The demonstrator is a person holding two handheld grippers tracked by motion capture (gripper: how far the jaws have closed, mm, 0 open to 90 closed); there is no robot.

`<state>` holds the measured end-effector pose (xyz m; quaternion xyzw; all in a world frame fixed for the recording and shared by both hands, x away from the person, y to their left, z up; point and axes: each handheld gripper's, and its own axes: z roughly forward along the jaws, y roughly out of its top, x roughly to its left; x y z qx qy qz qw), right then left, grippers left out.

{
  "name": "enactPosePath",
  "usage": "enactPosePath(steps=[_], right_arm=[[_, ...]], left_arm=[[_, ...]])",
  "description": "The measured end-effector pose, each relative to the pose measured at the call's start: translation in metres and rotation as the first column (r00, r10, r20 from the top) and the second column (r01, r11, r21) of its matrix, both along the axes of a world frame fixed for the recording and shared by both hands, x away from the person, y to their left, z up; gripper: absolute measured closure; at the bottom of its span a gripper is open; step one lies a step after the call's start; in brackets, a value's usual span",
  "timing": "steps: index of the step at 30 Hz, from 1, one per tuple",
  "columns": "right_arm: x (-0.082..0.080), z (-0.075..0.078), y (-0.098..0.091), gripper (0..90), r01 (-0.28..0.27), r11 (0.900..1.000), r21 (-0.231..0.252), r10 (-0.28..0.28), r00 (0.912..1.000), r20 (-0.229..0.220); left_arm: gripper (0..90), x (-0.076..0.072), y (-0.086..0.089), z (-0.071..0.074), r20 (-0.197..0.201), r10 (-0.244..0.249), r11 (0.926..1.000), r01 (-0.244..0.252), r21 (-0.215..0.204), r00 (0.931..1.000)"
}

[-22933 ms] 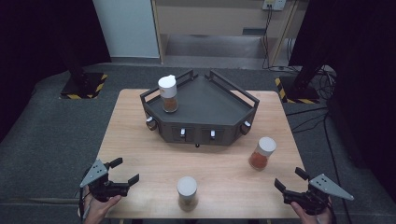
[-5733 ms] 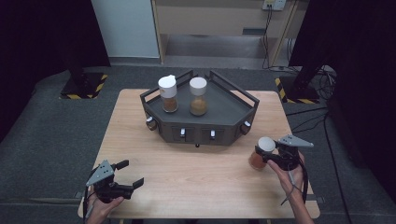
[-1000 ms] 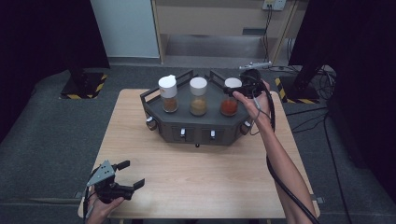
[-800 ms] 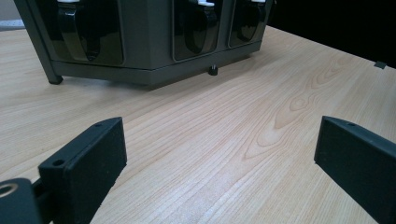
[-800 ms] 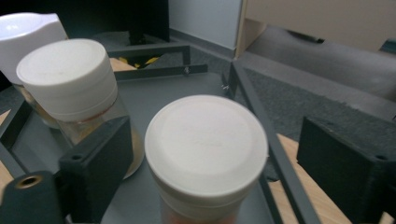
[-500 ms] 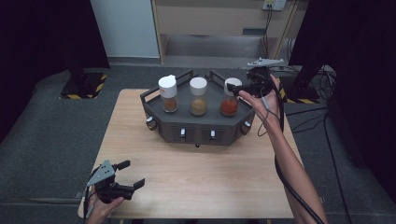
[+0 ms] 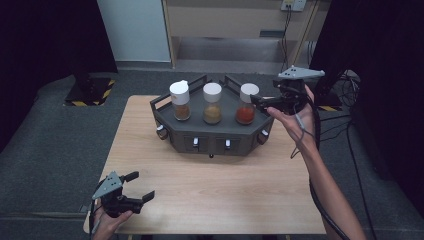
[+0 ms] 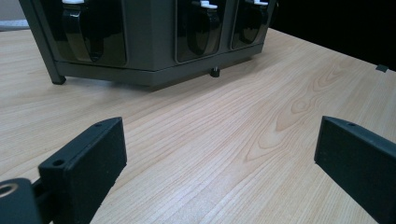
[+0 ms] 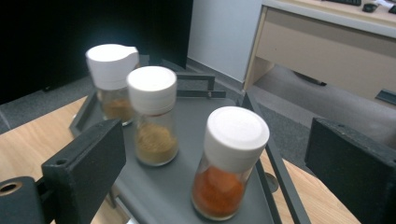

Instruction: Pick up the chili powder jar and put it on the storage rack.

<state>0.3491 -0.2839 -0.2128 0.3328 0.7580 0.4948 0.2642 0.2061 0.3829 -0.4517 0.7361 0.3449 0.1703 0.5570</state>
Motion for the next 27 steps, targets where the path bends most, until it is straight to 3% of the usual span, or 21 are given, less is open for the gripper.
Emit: enactPosePath(steps=[5,10,27], right_arm=[[-0.028,-0.009,-0.008,5.1,-0.016,0.9998,-0.008,0.016,0.9995,0.026],[-0.052,-0.028,-0.02,5.0,-0.033,0.9995,0.004,0.033,0.9988,0.036],[-0.11,-0.08,-0.052,4.8,-0.033,0.9983,0.047,0.033,0.9994,0.014]], left_arm=[[1.6,-0.001,0.001,-0.001,0.0,0.006,1.0,-0.006,-0.007,1.0],[1.6,0.001,0.0,-0.001,-0.004,0.003,1.0,-0.003,-0.003,1.0],[1.6,-0.001,0.0,0.0,0.001,0.004,1.0,-0.004,0.0,1.0]])
